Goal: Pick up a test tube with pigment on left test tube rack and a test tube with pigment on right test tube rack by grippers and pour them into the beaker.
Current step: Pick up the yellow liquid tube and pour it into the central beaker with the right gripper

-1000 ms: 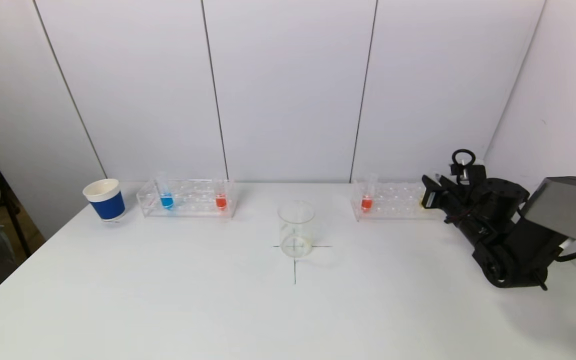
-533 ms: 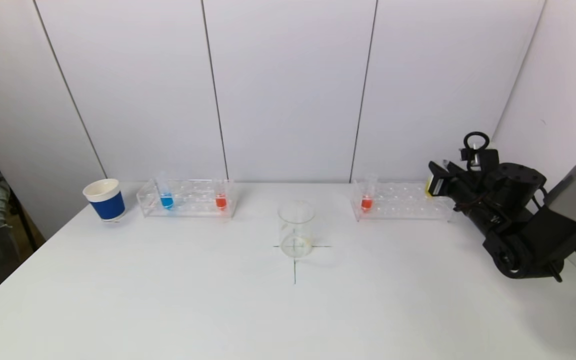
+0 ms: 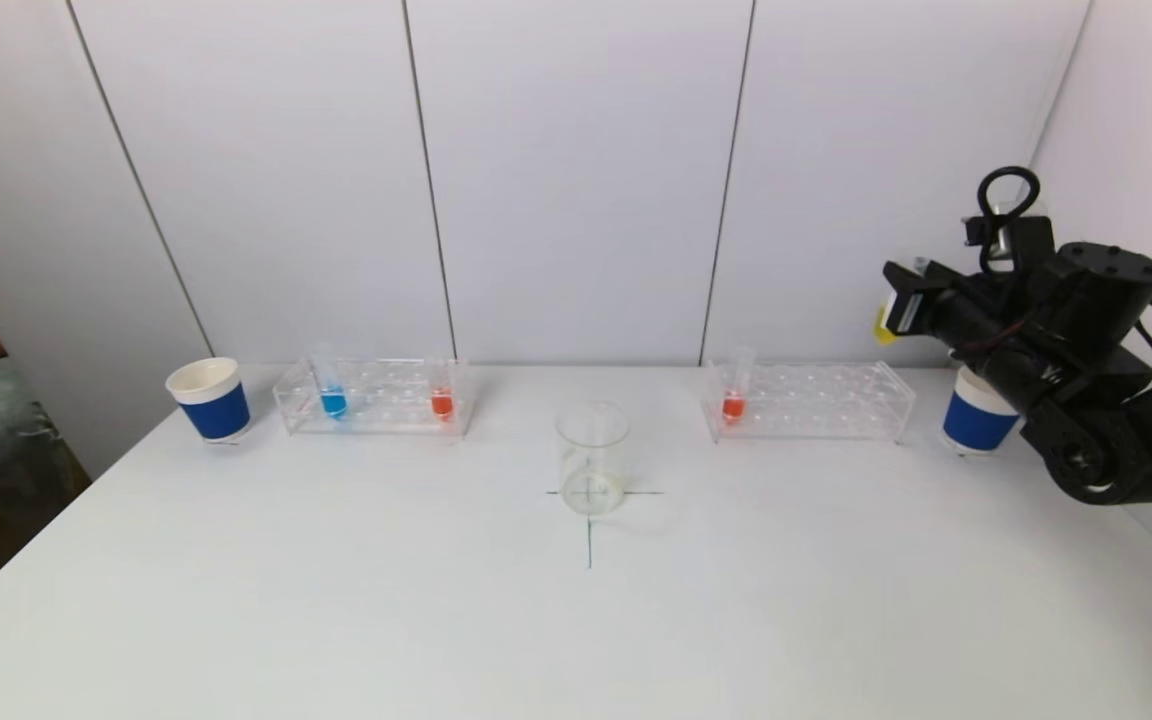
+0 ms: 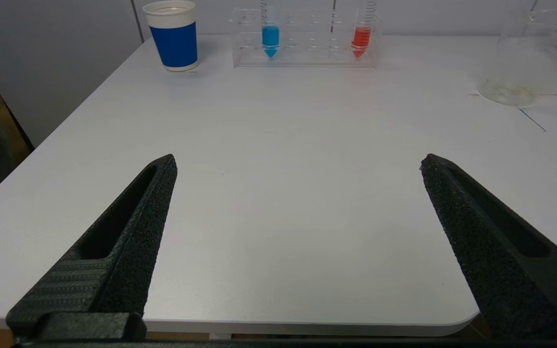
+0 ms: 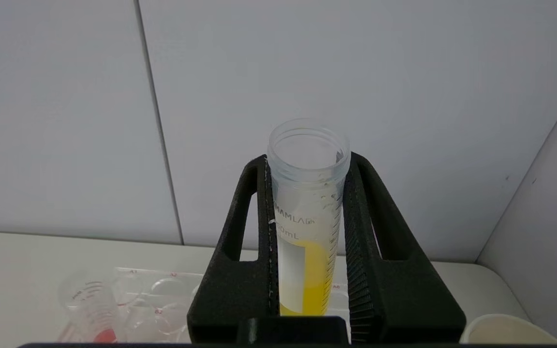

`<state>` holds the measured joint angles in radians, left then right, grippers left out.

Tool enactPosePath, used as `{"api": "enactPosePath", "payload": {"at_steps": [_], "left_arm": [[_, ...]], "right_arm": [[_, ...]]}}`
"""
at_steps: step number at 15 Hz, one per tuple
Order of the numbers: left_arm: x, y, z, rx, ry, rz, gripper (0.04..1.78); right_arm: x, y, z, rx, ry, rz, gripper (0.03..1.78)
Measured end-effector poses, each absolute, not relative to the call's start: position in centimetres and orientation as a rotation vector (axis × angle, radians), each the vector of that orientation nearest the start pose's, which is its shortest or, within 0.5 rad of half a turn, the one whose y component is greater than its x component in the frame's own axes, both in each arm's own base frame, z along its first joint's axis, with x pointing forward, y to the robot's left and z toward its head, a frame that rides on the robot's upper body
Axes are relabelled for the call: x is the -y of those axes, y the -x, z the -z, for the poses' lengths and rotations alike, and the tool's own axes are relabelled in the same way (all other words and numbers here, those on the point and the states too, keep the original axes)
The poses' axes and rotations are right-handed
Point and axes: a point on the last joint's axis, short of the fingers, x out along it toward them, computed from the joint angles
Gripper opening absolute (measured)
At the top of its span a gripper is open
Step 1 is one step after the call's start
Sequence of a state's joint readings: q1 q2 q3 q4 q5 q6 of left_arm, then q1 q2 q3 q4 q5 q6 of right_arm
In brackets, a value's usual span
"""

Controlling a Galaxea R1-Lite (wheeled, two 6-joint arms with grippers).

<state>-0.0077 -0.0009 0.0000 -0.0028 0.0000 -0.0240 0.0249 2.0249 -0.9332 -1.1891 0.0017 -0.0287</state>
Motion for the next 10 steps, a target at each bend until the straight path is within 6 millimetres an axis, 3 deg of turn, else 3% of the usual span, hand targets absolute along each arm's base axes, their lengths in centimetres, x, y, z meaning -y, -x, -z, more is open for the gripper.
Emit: {"api": "enactPosePath", "payload": {"at_steps": [10], "left_arm": [[0.0,2.3,-7.6,0.004,0.024,0.008,1.76]], "right_arm": [[-4.1,-35.9,-28.4,0.123,0.042,-0.226,0.45]]}}
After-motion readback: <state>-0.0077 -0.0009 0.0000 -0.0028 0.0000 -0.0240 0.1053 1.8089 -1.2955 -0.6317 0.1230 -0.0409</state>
